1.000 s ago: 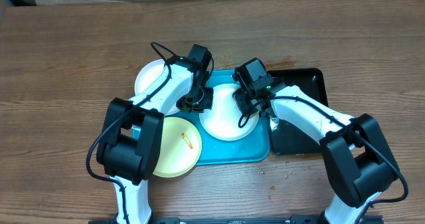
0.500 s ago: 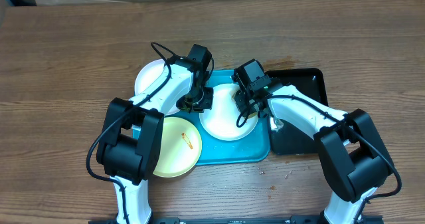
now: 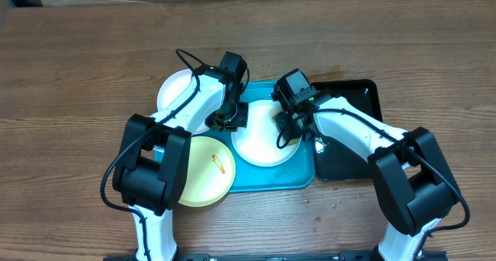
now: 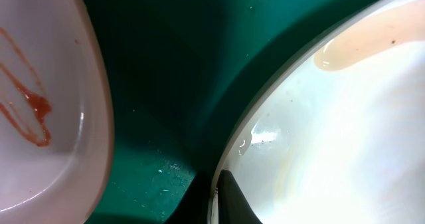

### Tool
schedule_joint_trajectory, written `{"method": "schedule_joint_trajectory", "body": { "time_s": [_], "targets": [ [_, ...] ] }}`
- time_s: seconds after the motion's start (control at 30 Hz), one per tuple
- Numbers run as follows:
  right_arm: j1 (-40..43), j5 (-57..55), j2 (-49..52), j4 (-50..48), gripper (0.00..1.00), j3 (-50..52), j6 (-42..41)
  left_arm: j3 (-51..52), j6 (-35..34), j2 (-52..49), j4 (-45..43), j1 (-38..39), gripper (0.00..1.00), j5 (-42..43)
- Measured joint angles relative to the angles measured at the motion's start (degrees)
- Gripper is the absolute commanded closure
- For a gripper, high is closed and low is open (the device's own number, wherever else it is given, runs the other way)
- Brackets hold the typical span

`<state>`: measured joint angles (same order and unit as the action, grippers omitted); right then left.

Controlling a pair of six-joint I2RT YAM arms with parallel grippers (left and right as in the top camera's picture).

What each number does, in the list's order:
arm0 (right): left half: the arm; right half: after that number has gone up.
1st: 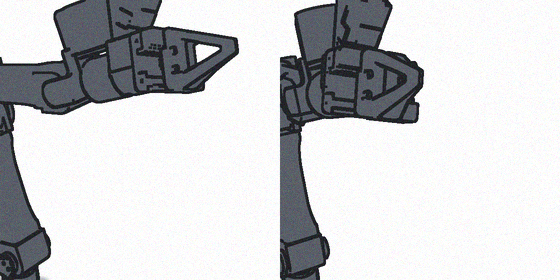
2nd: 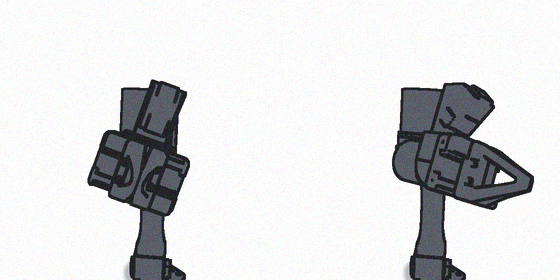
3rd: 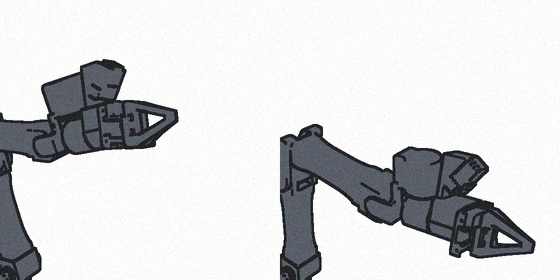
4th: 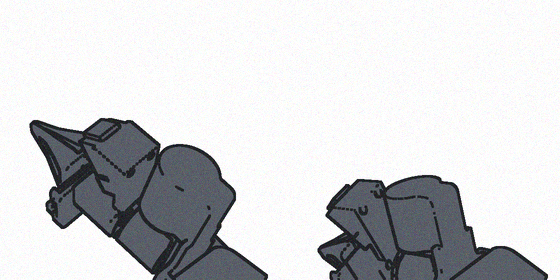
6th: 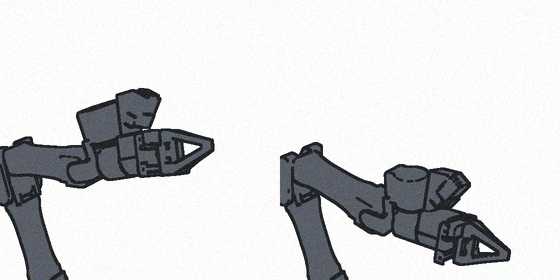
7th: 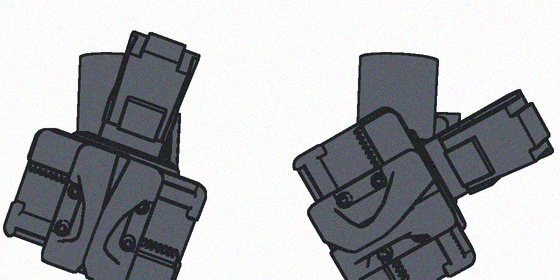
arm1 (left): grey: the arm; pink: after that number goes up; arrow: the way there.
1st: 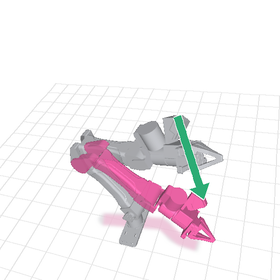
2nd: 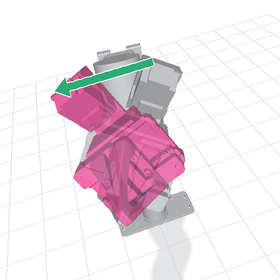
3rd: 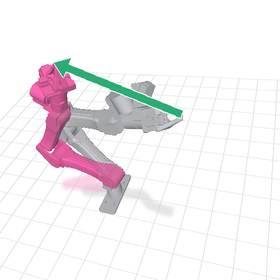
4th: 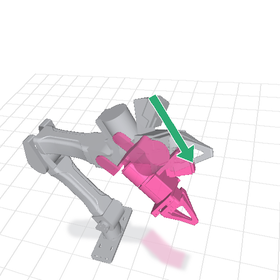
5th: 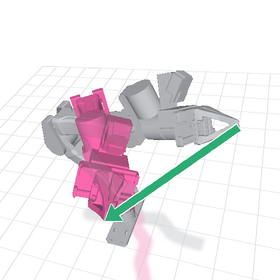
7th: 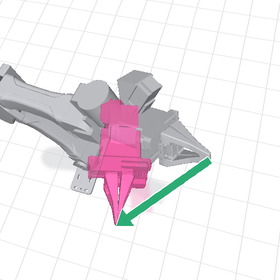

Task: Clean dirty plates on tray and stack at the side
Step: 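Scrub the held white plate with the sponge in the right gripper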

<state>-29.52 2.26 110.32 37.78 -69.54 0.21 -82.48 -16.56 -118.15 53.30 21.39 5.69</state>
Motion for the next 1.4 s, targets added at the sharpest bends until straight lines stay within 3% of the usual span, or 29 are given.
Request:
{"method": "schedule_joint_trajectory", "body": {
  "time_s": [0.27,0.6,0.97,1.4],
  "targets": [
    [0.31,2.25,0.0,0.42,0.96,0.0,-2.19,0.0,0.0,0.0,0.02,0.0,0.96,-0.02],
    [0.28,2.27,0.0,0.52,0.96,0.0,-14.23,0.0,0.0,0.0,0.02,0.0,0.96,-0.02],
    [0.28,2.51,-0.28,-1.55,0.96,1.22,-21.77,0.0,-0.09,0.0,0.02,0.0,0.96,-0.02],
    [1.14,13.49,0.39,-9.16,0.96,2.58,-28.72,0.0,-0.26,0.04,0.48,-0.09,0.96,-1.14]
  ]
}}
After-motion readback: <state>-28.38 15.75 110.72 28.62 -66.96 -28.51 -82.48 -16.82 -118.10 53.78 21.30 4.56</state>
